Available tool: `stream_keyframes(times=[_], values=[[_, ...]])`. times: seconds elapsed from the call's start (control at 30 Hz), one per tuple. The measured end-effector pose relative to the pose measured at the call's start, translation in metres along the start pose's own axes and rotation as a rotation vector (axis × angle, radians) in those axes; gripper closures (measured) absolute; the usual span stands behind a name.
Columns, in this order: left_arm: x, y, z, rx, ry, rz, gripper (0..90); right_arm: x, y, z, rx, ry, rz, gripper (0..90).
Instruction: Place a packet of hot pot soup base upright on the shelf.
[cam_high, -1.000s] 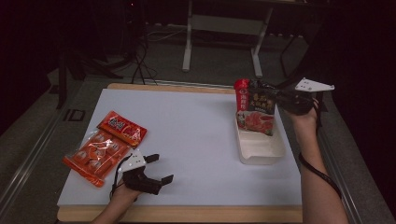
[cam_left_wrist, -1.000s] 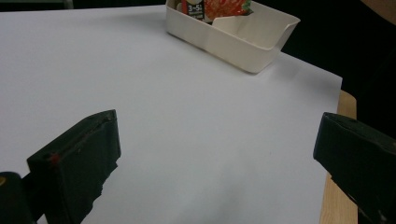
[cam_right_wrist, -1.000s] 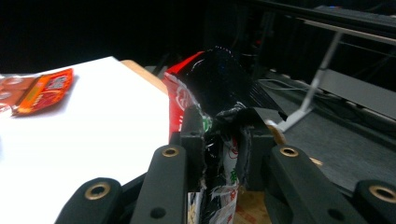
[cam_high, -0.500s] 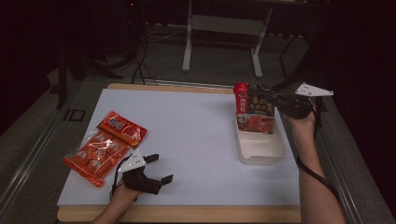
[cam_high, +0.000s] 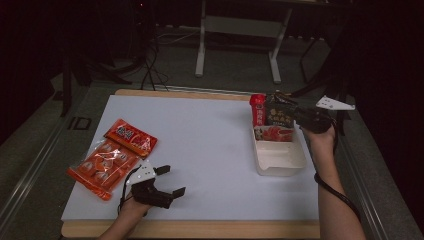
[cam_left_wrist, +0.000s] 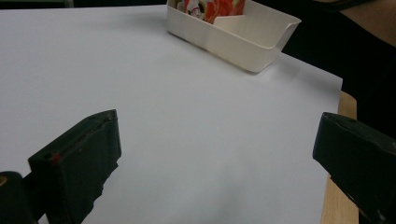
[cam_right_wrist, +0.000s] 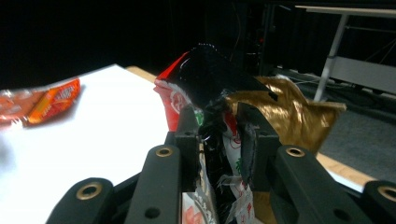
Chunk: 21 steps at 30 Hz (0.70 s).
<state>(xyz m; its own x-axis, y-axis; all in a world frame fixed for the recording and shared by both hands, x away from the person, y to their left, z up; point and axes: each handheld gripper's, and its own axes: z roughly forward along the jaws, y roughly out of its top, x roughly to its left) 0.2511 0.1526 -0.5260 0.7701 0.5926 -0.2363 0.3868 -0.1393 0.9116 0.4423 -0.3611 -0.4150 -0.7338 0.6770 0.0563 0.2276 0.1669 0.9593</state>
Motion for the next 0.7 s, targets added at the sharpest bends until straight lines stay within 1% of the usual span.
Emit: stream_keyframes(times=[0.03, 0.07, 0.1, 0.13, 0.2, 0.23, 0.27, 0.33, 0.4, 0.43, 0.5, 0.57, 0.6, 0.63, 0.7], values=[[0.0, 0.0, 0.0, 0.002, 0.001, -0.001, 1.5, 0.0, -0.001, -0.001, -0.003, -0.008, 0.001, 71.1], [0.0, 0.0, 0.001, 0.006, 0.002, -0.003, 1.5, -0.001, -0.003, -0.003, -0.008, -0.012, 0.011, 70.0], [0.0, 0.0, 0.001, 0.008, 0.002, -0.003, 1.5, -0.002, -0.003, -0.005, -0.002, -0.022, 0.034, 68.4], [0.0, 0.0, 0.001, 0.008, 0.0, -0.001, 1.5, -0.002, -0.003, -0.006, 0.004, -0.028, 0.04, 67.2], [-0.001, 0.0, 0.001, 0.011, 0.007, 0.016, 1.5, 0.0, -0.001, -0.007, 0.02, -0.046, 0.038, 64.4], [-0.001, 0.0, 0.001, 0.006, 0.007, 0.023, 1.5, 0.002, 0.0, -0.009, 0.033, -0.073, 0.017, 63.8], [0.0, 0.0, 0.001, 0.006, 0.005, 0.019, 1.5, 0.004, 0.002, -0.01, 0.041, -0.088, 0.016, 60.9], [0.001, 0.0, 0.001, 0.003, -0.011, -0.007, 1.5, 0.009, 0.006, -0.013, 0.069, -0.126, 0.021, 53.5], [0.001, 0.0, 0.002, 0.002, -0.013, -0.014, 1.5, 0.011, 0.012, -0.018, 0.044, -0.116, 0.047, 49.6], [0.001, 0.0, 0.002, 0.0, -0.014, -0.014, 1.5, 0.013, 0.016, -0.021, 0.035, -0.13, 0.047, 46.3], [0.0, 0.002, 0.001, 0.004, -0.017, -0.017, 1.5, 0.016, 0.024, -0.027, 0.007, -0.126, 0.047, 43.7], [-0.001, 0.003, 0.0, 0.004, -0.017, -0.022, 1.5, 0.02, 0.033, -0.032, 0.003, -0.136, 0.036, 40.7], [0.0, 0.004, 0.0, 0.008, -0.022, -0.028, 1.5, 0.022, 0.037, -0.034, -0.005, -0.126, 0.038, 40.4], [0.0, 0.005, -0.001, 0.014, -0.024, -0.036, 1.5, 0.024, 0.041, -0.035, -0.004, -0.126, 0.041, 39.8], [0.0, 0.007, -0.002, 0.028, -0.045, -0.07, 1.5, 0.031, 0.048, -0.037, -0.004, -0.128, 0.025, 38.0]])
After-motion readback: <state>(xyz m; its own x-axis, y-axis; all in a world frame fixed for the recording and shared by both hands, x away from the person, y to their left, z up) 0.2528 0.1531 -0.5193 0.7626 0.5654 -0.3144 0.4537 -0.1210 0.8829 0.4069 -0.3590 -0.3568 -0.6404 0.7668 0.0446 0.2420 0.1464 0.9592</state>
